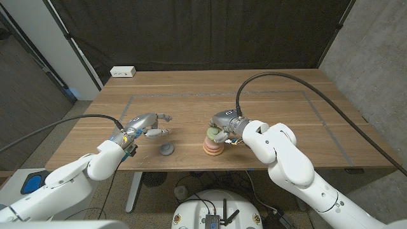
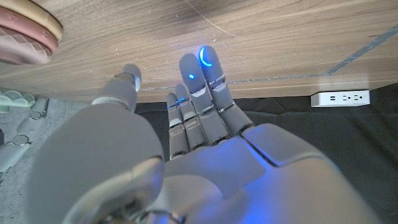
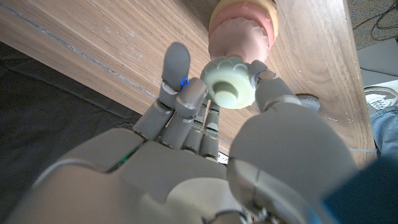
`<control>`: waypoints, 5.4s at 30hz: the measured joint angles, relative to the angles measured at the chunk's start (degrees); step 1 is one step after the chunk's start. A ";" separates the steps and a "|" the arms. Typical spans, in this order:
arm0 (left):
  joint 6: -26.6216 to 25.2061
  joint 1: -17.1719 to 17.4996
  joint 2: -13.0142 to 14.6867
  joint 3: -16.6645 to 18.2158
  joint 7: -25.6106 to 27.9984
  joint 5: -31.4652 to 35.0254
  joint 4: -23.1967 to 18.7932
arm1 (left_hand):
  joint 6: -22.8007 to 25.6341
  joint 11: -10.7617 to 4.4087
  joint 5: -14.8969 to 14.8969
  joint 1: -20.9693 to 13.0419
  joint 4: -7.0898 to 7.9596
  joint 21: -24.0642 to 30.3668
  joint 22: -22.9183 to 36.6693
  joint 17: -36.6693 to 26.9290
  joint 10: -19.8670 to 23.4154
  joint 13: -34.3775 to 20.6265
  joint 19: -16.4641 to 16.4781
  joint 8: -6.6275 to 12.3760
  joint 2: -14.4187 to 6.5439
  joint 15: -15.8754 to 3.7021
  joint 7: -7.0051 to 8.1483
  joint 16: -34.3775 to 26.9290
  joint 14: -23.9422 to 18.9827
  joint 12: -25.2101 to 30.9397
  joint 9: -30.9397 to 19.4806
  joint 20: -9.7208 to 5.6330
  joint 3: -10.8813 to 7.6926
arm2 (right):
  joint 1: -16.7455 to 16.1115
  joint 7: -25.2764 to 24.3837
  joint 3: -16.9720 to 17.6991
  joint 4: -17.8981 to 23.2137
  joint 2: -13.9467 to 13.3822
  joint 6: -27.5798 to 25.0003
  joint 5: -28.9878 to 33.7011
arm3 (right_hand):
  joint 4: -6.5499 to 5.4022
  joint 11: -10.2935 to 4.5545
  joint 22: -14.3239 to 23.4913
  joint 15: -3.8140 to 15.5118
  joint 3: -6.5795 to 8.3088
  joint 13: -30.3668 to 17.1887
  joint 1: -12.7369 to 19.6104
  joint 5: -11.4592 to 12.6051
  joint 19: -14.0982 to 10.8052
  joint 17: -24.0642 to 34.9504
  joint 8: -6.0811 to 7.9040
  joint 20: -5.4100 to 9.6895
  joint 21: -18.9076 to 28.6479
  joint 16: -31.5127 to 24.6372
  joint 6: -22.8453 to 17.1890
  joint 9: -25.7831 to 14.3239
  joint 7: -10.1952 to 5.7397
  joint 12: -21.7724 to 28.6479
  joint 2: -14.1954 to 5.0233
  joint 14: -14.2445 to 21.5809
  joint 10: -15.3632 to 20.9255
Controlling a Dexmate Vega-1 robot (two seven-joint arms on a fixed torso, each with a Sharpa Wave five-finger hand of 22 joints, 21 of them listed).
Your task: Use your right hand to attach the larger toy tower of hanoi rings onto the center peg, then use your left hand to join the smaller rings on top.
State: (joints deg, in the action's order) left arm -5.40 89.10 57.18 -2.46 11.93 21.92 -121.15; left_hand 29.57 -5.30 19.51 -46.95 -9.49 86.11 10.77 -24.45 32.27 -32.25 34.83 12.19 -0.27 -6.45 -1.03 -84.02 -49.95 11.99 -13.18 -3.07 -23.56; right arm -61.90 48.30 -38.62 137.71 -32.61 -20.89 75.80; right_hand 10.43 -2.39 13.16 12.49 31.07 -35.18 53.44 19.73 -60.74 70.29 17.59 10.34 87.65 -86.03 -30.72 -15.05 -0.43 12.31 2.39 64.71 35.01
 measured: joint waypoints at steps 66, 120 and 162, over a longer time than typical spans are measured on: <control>-0.49 -3.54 2.94 -2.83 0.12 -2.61 1.82 | 0.60 -0.31 0.00 0.00 -0.08 0.00 -0.11 0.27 0.30 -0.01 0.00 0.00 0.00 0.00 -0.01 0.00 0.00 0.00 -0.27 0.00 -1.04 | 4.80 0.79 -5.22 -5.30 -0.19 -3.50 -0.71 | -0.01 -0.01 -0.13 -0.41 -0.01 -0.49 0.00 0.57 0.02 -0.12 -0.48 -0.02 0.00 -0.20 -0.40 -0.23 -0.41 -0.62 0.00 -0.83 0.00; 0.58 -5.35 4.68 -4.94 1.20 -3.98 2.57 | 0.83 -0.14 0.00 0.00 0.08 0.00 -0.09 0.55 1.09 -0.13 0.00 0.00 0.00 0.00 -0.23 0.00 0.00 0.00 -0.26 0.00 -1.19 | 3.70 5.54 -5.85 -6.46 1.63 -2.29 8.13 | -1.74 -0.69 -0.39 -2.25 -1.13 0.57 -4.50 -1.25 1.67 -0.38 -5.45 -0.83 -0.87 2.08 11.27 -0.19 0.32 -1.85 1.61 -4.31 -8.76; -0.90 -2.61 4.45 -1.97 2.67 -4.27 0.51 | 1.15 -0.12 0.00 0.00 0.00 0.43 -0.09 0.39 0.66 -0.29 0.00 0.00 0.00 0.00 -0.08 0.00 0.00 0.00 -0.26 0.00 -1.59 | -2.96 3.62 -0.34 -2.59 3.44 -4.74 12.72 | -0.94 -2.02 -0.49 -2.98 0.16 2.11 -3.19 -2.77 3.30 -1.31 -4.00 -1.23 -1.30 4.68 10.24 -1.07 0.04 -0.39 1.05 -6.25 -8.58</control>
State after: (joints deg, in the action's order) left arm -6.30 86.49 61.63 -4.44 14.59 17.65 -120.64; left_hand 30.72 -5.42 19.51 -46.95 -9.49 86.54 10.68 -24.06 32.93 -32.54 34.83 12.20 -0.27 -6.45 -1.11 -84.02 -49.95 11.99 -13.43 -3.07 -25.15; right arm -64.86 51.92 -38.96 135.12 -29.17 -25.64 88.52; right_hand 9.48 -4.41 12.67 9.51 31.23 -33.08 50.24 16.97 -57.44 68.99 13.59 9.11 86.35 -81.35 -20.48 -16.12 -0.39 11.92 3.44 58.45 26.43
